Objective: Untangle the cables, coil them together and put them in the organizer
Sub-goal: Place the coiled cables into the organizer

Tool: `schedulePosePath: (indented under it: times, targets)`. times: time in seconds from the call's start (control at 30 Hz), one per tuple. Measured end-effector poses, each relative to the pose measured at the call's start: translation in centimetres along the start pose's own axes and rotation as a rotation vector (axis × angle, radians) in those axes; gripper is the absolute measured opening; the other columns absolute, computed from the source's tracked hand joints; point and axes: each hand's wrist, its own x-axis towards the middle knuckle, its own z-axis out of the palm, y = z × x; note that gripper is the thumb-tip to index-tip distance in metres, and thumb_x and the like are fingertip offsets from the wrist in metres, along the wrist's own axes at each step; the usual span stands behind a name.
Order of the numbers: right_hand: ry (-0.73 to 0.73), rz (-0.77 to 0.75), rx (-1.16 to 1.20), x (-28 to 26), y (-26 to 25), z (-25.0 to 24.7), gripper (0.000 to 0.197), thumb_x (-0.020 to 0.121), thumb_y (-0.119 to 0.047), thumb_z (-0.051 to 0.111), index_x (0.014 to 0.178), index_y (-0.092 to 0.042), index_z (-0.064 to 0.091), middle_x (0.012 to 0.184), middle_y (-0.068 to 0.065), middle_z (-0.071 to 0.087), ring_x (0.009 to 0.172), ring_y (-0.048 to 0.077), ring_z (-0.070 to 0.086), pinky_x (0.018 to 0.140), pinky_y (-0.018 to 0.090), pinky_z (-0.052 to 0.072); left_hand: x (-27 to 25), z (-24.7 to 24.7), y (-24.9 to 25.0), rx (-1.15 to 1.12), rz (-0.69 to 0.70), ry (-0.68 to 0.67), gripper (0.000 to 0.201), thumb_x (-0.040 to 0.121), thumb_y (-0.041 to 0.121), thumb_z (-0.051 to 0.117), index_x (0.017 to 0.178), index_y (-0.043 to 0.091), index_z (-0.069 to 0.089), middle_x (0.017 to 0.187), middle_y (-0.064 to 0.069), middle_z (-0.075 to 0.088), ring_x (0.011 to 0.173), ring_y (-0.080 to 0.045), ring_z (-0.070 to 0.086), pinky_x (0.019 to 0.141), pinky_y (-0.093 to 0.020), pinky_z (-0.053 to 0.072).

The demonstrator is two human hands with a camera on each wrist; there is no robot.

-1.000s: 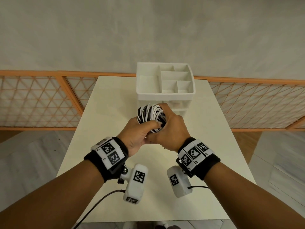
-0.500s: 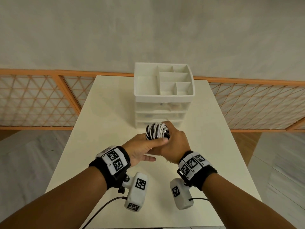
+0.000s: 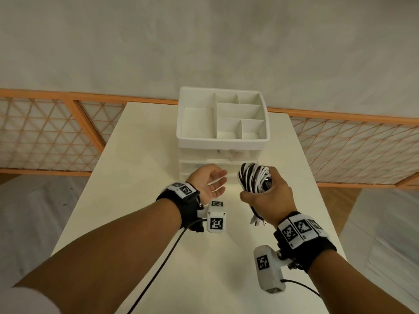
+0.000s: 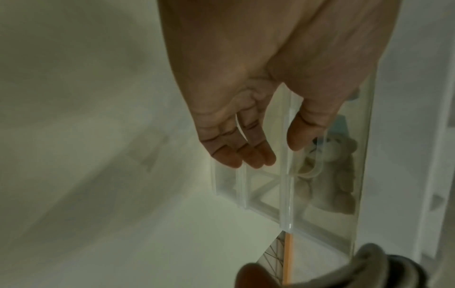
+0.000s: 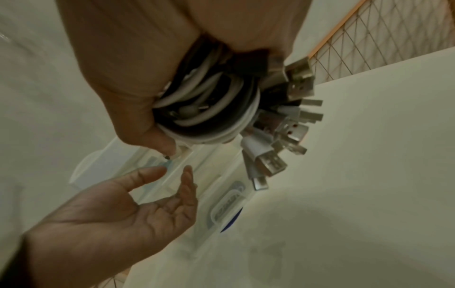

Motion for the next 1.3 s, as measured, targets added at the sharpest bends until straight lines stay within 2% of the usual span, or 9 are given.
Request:
schedulePosePath:
  times: [0.33, 0.53, 0.7, 0.83, 0.93, 1.0, 1.07, 1.13, 1.3]
  targets:
    - [-0.043, -0.033, 0.054, -0.7, 0.0, -0.7, 0.056, 0.064, -0.011, 0.086, 0.109, -0.029, 0.058, 0.085, -0.011, 0.071, 0.072, -0.002, 0.068, 0.054, 0.009, 0.049, 0.4, -0.3, -2.1, -0.142, -0.02, -0.108, 0.017, 0.08, 0.015, 0.072, 0.095, 0.018, 0.064, 0.104, -0.004, 0.074, 0.085, -0.023, 0.062, 0.071, -0.035, 0.048]
    - [-0.029, -0.053, 0.059, -1.2, -0.5, -1.2, 0.055, 0.063, -0.009, 0.087, 0.105, -0.031, 0.059, 0.083, -0.011, 0.072, 0.072, -0.001, 0.068, 0.057, 0.012, 0.051, 0.0, -0.9, -3.8, -0.189, -0.057, -0.092, 0.018, 0.078, 0.018, 0.072, 0.094, 0.013, 0.065, 0.095, -0.002, 0.069, 0.079, -0.02, 0.061, 0.067, -0.032, 0.047]
    - [-0.016, -0.081, 0.054, -1.3, -1.0, -1.6, 0.059, 0.06, -0.014, 0.089, 0.108, -0.032, 0.06, 0.086, -0.011, 0.073, 0.078, 0.005, 0.071, 0.071, 0.027, 0.059, -3.5, -3.1, -8.9, -0.125, -0.05, -0.093, 0.028, 0.082, 0.016, 0.069, 0.106, 0.025, 0.057, 0.082, -0.003, 0.07, 0.074, -0.021, 0.061, 0.063, -0.031, 0.044]
    - [-0.05, -0.129, 0.032, -0.8, -2.8, -1.6, 0.06, 0.061, -0.015, 0.089, 0.11, -0.033, 0.059, 0.09, -0.01, 0.074, 0.08, 0.007, 0.072, 0.069, 0.027, 0.06, -7.0, -4.0, -8.2, 0.284, -0.025, -0.111, 0.018, 0.088, 0.017, 0.068, 0.104, 0.019, 0.062, 0.088, -0.004, 0.072, 0.077, -0.019, 0.063, 0.063, -0.031, 0.046]
    - [-0.082, -0.174, -0.013, -0.2, -4.7, -1.2, 0.064, 0.06, -0.019, 0.09, 0.114, -0.033, 0.059, 0.093, -0.012, 0.074, 0.08, 0.005, 0.071, 0.064, 0.018, 0.055, -8.3, -3.6, -5.3, 0.677, 0.304, -0.06, 0.012, 0.09, 0.014, 0.064, 0.102, 0.017, 0.067, 0.098, 0.001, 0.071, 0.076, -0.013, 0.064, 0.062, -0.024, 0.048]
    - [-0.104, -0.202, -0.054, 0.3, -6.0, -0.7, 0.062, 0.061, -0.02, 0.089, 0.113, -0.031, 0.059, 0.091, -0.012, 0.073, 0.079, 0.005, 0.07, 0.063, 0.017, 0.053, -8.2, -3.8, -3.5, 1.005, 0.521, 0.026, 0.034, 0.092, 0.019, 0.063, 0.125, 0.025, 0.062, 0.124, 0.009, 0.064, 0.092, -0.013, 0.065, 0.073, -0.02, 0.048]
    - [-0.139, -0.234, -0.114, 0.9, -7.1, 0.1, 0.06, 0.061, -0.022, 0.089, 0.11, -0.029, 0.057, 0.088, -0.01, 0.071, 0.078, 0.009, 0.07, 0.064, 0.024, 0.056, -7.8, -4.2, -2.8, 1.331, 0.469, 0.033, 0.056, 0.093, 0.025, 0.06, 0.146, 0.026, 0.044, 0.148, 0.007, 0.048, 0.123, -0.018, 0.056, 0.097, -0.026, 0.046]
    - [-0.179, -0.249, -0.192, 1.7, -7.9, 0.9, 0.063, 0.059, -0.026, 0.089, 0.112, -0.03, 0.054, 0.089, -0.008, 0.07, 0.078, 0.013, 0.07, 0.065, 0.031, 0.061, -7.5, -4.7, -3.4, 1.513, 0.352, 0.002, 0.063, 0.093, 0.028, 0.058, 0.152, 0.023, 0.036, 0.156, 0.002, 0.038, 0.138, -0.021, 0.042, 0.111, -0.033, 0.038]
    - [-0.345, -0.299, -0.567, 3.9, -8.3, 3.5, 0.087, 0.054, -0.039, 0.089, 0.13, -0.032, 0.046, 0.105, -0.002, 0.066, 0.095, 0.025, 0.065, 0.083, 0.039, 0.059, -8.1, -4.7, -3.4, 1.471, 0.414, 0.051, 0.05, 0.093, 0.029, 0.058, 0.142, 0.022, 0.05, 0.148, 0.0, 0.049, 0.133, -0.021, 0.048, 0.11, -0.035, 0.04]
